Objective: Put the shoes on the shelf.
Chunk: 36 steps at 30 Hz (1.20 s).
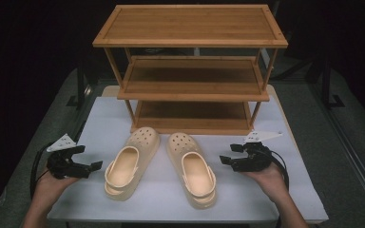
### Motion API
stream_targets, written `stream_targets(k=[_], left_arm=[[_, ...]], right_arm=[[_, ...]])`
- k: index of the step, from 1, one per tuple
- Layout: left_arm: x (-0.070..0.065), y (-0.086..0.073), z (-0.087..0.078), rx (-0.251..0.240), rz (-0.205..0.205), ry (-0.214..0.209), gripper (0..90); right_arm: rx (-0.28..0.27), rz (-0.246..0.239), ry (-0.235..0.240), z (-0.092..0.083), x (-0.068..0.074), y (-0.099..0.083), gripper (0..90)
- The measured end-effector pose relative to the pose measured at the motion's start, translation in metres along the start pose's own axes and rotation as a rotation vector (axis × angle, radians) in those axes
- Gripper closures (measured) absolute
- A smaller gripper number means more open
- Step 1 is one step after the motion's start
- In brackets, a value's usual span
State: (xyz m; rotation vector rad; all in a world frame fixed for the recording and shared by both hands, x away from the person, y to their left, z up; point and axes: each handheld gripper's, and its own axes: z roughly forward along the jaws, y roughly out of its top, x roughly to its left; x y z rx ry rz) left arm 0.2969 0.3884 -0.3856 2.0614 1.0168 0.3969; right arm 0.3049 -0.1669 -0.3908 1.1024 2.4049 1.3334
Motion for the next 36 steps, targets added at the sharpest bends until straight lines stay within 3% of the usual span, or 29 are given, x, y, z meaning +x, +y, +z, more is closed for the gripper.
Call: stream_targets(k=[5, 11, 15, 19, 24, 30, 36], left_arm=[[-0.016, 0.013, -0.003, -0.031, 0.031, -0.047, 0.0], [-0.033, 0.025, 0.007, -0.035, 0.073, -0.093, 0.0], [-0.039, 0.030, 0.017, -0.027, 0.079, -0.107, 0.0], [-0.040, 0.032, 0.026, -0.043, 0.076, -0.116, 13.6], [-0.038, 0.036, 0.035, -0.029, 0.086, -0.117, 15.0], [-0.035, 0.040, 0.044, -0.014, 0.092, -0.103, 25.8], [-0.035, 0.040, 0.054, 0.009, 0.107, -0.116, 42.8]], right_arm=[[-0.012, -0.012, 0.029, 0.002, 0.009, 0.005, 34.1], [-0.016, -0.031, 0.055, 0.007, 0.018, 0.011, 34.1], [-0.007, -0.042, 0.070, 0.014, 0.024, 0.013, 34.1], [0.005, -0.053, 0.081, 0.022, 0.027, 0.015, 34.1], [0.019, -0.050, 0.085, 0.032, 0.029, 0.016, 34.1], [0.032, -0.040, 0.086, 0.042, 0.031, 0.018, 34.4], [0.045, -0.048, 0.098, 0.053, 0.032, 0.020, 43.7]])
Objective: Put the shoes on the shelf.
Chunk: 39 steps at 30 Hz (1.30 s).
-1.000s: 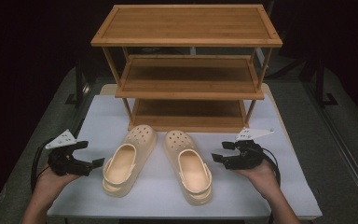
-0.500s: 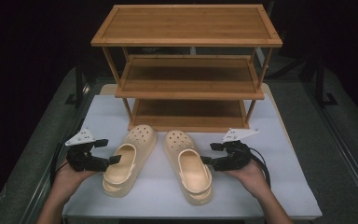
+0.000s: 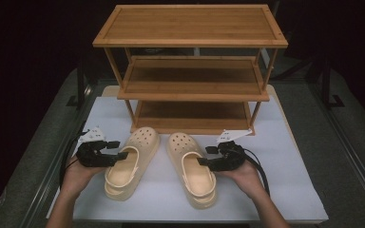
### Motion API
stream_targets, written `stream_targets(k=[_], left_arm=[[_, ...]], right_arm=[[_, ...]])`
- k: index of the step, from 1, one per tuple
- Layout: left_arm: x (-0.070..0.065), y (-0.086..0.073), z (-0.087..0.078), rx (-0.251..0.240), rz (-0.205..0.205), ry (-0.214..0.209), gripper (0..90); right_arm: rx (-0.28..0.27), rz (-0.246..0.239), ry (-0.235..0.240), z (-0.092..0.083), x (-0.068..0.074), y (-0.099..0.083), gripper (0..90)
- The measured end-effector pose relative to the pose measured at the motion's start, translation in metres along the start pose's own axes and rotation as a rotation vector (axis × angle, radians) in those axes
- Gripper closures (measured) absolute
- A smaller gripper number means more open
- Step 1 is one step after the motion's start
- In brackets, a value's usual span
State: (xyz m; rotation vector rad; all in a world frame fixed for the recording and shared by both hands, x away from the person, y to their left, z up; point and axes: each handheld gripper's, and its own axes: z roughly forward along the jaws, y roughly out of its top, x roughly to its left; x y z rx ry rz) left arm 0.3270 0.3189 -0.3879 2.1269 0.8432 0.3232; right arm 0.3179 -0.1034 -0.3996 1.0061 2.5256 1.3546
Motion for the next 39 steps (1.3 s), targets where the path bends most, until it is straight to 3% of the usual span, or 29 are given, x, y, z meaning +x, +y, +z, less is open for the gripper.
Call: stream_targets(k=[8, 13, 17, 24, 31, 35, 39], left_arm=[[0.000, -0.001, 0.004, 0.008, 0.009, 0.032, 61.6], [-0.001, 0.001, 0.003, 0.017, -0.005, 0.053, 65.9], [-0.004, 0.002, 0.000, 0.016, -0.006, 0.093, 72.6], [-0.013, 0.010, -0.001, 0.025, 0.037, 0.189, 79.9], [-0.016, 0.018, -0.005, -0.024, 0.016, 0.150, 83.3], [-0.020, 0.026, -0.004, -0.031, 0.032, 0.151, 83.2], [-0.021, 0.034, -0.001, -0.041, 0.016, 0.147, 83.2]], right_arm=[[0.017, -0.021, -0.008, 0.010, 0.002, 0.000, 59.2], [0.008, -0.044, -0.031, 0.008, 0.005, 0.000, 65.2], [-0.002, -0.066, -0.079, 0.005, 0.006, 0.000, 72.1], [-0.027, -0.079, -0.143, -0.002, 0.004, 0.001, 78.6], [-0.055, -0.059, -0.180, -0.017, -0.003, 0.000, 81.9], [-0.065, -0.057, -0.207, -0.029, -0.007, -0.001, 81.8], [-0.073, -0.042, -0.227, -0.039, -0.014, -0.002, 81.8]])
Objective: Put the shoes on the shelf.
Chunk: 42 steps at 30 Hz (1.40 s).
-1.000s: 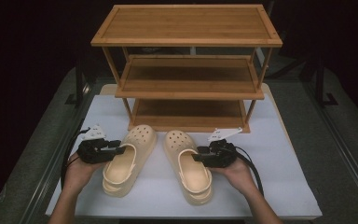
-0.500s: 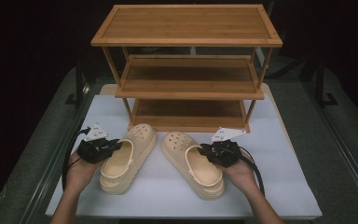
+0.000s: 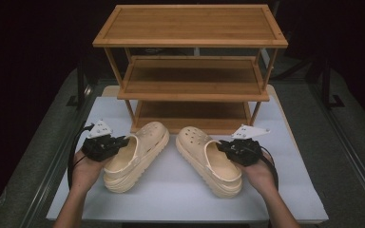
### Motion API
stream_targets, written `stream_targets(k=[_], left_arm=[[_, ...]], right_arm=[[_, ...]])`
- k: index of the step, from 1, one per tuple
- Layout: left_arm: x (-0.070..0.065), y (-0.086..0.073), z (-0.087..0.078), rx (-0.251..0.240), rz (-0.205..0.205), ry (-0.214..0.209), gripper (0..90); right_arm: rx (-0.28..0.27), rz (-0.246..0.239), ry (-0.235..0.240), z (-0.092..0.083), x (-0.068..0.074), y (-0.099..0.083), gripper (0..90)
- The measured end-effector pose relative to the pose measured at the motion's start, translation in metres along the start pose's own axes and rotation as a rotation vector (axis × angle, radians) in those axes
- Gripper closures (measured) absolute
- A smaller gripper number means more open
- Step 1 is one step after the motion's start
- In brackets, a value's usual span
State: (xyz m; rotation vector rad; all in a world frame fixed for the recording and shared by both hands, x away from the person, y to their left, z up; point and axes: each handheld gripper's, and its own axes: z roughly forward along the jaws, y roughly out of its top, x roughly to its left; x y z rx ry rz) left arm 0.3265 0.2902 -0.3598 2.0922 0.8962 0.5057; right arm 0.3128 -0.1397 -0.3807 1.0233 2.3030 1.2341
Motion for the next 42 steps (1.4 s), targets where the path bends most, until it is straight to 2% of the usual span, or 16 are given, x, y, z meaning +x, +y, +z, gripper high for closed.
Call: stream_targets(k=[5, 12, 20, 30, 35, 40, 42], left_arm=[[-0.001, 0.010, 0.007, -0.010, -0.002, -0.002, 83.1], [-0.004, 0.026, 0.026, -0.012, 0.006, -0.014, 83.0], [-0.005, 0.042, 0.050, -0.012, 0.015, -0.010, 83.0], [-0.006, 0.065, 0.085, 0.002, 0.066, 0.053, 83.1], [-0.009, 0.071, 0.106, 0.002, 0.077, 0.077, 83.1], [-0.011, 0.075, 0.119, 0.004, 0.088, 0.119, 83.1], [-0.013, 0.076, 0.124, -0.012, 0.083, 0.136, 83.0]], right_arm=[[-0.005, 0.006, -0.019, -0.007, -0.011, 0.000, 81.7], [-0.012, 0.018, -0.064, -0.013, -0.031, 0.007, 81.7], [-0.016, 0.040, -0.118, -0.007, -0.054, 0.015, 81.7], [-0.020, 0.069, -0.172, 0.014, -0.079, 0.024, 81.7], [-0.013, 0.074, -0.193, 0.026, -0.087, 0.025, 81.7], [-0.004, 0.081, -0.220, 0.036, -0.092, 0.026, 81.7], [-0.009, 0.082, -0.223, 0.039, -0.092, 0.027, 81.7]])
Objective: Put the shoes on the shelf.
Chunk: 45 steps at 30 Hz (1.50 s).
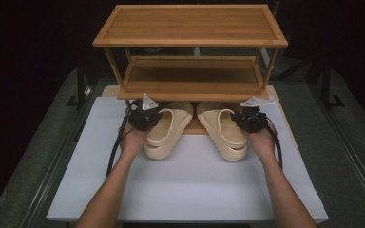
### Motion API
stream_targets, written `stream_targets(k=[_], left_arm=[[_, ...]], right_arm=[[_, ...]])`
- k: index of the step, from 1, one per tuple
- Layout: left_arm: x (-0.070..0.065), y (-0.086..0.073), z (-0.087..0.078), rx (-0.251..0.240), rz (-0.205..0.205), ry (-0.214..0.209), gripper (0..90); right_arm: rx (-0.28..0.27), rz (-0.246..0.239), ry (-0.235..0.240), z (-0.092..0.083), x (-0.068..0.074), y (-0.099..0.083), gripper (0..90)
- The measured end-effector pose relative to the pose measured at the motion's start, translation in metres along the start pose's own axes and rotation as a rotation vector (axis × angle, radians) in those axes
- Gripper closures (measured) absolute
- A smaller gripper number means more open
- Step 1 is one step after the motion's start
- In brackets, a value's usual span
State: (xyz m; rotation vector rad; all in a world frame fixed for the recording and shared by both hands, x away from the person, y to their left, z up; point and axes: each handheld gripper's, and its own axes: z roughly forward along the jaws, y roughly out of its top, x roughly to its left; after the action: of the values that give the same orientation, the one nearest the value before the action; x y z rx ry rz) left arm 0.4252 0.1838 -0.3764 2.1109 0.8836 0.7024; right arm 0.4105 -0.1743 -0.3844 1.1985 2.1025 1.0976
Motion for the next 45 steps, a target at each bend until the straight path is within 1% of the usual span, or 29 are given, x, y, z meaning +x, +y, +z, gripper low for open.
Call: stream_targets(k=[7, 9, 13, 17, 19, 20, 21, 22, 24, 25, 27, 28, 29, 31, 32, 33, 36, 37, 40, 42, 43, 45], left_arm=[[-0.004, 0.001, 0.012, 0.014, 0.000, 0.034, 82.7], [-0.005, 0.001, 0.014, 0.019, -0.003, 0.037, 82.4], [-0.007, 0.001, 0.015, 0.019, -0.001, 0.035, 81.4], [-0.010, 0.001, 0.016, 0.017, 0.001, 0.001, 77.3], [-0.011, 0.001, 0.016, 0.020, 0.002, -0.002, 75.1], [-0.010, 0.001, 0.016, 0.012, -0.010, -0.012, 73.5], [-0.009, 0.000, 0.016, 0.007, -0.035, -0.031, 71.6], [-0.008, 0.000, 0.016, 0.008, -0.042, -0.036, 67.5], [-0.005, 0.000, 0.013, 0.007, -0.055, -0.056, 62.3], [-0.003, 0.000, 0.010, 0.009, -0.059, -0.071, 59.4], [0.000, 0.000, 0.003, 0.006, -0.064, -0.087, 54.2], [0.002, 0.000, -0.002, 0.006, -0.071, -0.103, 51.2], [0.004, 0.000, -0.006, 0.012, -0.074, -0.126, 47.4], [0.008, -0.002, -0.014, 0.009, -0.099, -0.169, 40.8], [0.009, -0.004, -0.019, 0.004, -0.111, -0.187, 37.7], [0.010, -0.006, -0.024, 0.001, -0.113, -0.200, 35.9], [0.011, -0.011, -0.037, -0.005, -0.112, -0.217, 29.7], [0.012, -0.014, -0.044, -0.004, -0.104, -0.223, 28.3], [0.011, -0.022, -0.058, -0.006, -0.098, -0.236, 23.8], [0.010, -0.028, -0.066, -0.004, -0.094, -0.254, 21.1], [0.010, -0.032, -0.069, 0.001, -0.092, -0.262, 19.9], [0.009, -0.039, -0.074, 0.002, -0.091, -0.281, 18.1]], right_arm=[[-0.001, -0.016, -0.030, 0.011, 0.008, 0.003, 81.2], [0.000, -0.031, -0.035, 0.015, 0.011, 0.002, 81.2], [0.009, -0.035, -0.041, 0.019, 0.015, 0.002, 80.6], [0.007, -0.031, -0.031, 0.021, 0.017, 0.002, 78.3], [0.008, -0.034, -0.033, 0.022, 0.018, 0.002, 77.0], [0.006, -0.029, -0.024, 0.021, 0.018, 0.002, 75.8], [0.006, -0.025, -0.019, 0.021, 0.017, 0.002, 74.7], [0.007, -0.018, -0.009, 0.020, 0.016, 0.002, 73.1], [0.005, -0.006, 0.012, 0.017, 0.015, 0.002, 68.5], [0.005, -0.004, 0.020, 0.015, 0.014, 0.002, 66.1], [0.010, 0.010, 0.039, 0.009, 0.013, 0.003, 60.0], [0.008, 0.013, 0.046, 0.006, 0.013, 0.004, 56.8], [0.010, 0.031, 0.058, 0.001, 0.012, 0.004, 53.2], [0.012, 0.063, 0.077, -0.007, 0.009, 0.003, 46.7], [0.010, 0.071, 0.086, -0.012, 0.008, 0.002, 44.7], [0.004, 0.075, 0.091, -0.017, 0.007, 0.000, 43.2], [0.008, 0.089, 0.097, -0.031, 0.003, -0.004, 36.8], [0.009, 0.094, 0.104, -0.035, 0.002, -0.006, 35.2], [0.028, 0.108, 0.134, -0.049, -0.002, -0.012, 29.0], [0.011, 0.114, 0.165, -0.060, -0.003, -0.019, 26.7], [0.009, 0.110, 0.177, -0.062, -0.004, -0.022, 25.1], [0.031, 0.101, 0.201, -0.066, -0.003, -0.028, 19.9]])
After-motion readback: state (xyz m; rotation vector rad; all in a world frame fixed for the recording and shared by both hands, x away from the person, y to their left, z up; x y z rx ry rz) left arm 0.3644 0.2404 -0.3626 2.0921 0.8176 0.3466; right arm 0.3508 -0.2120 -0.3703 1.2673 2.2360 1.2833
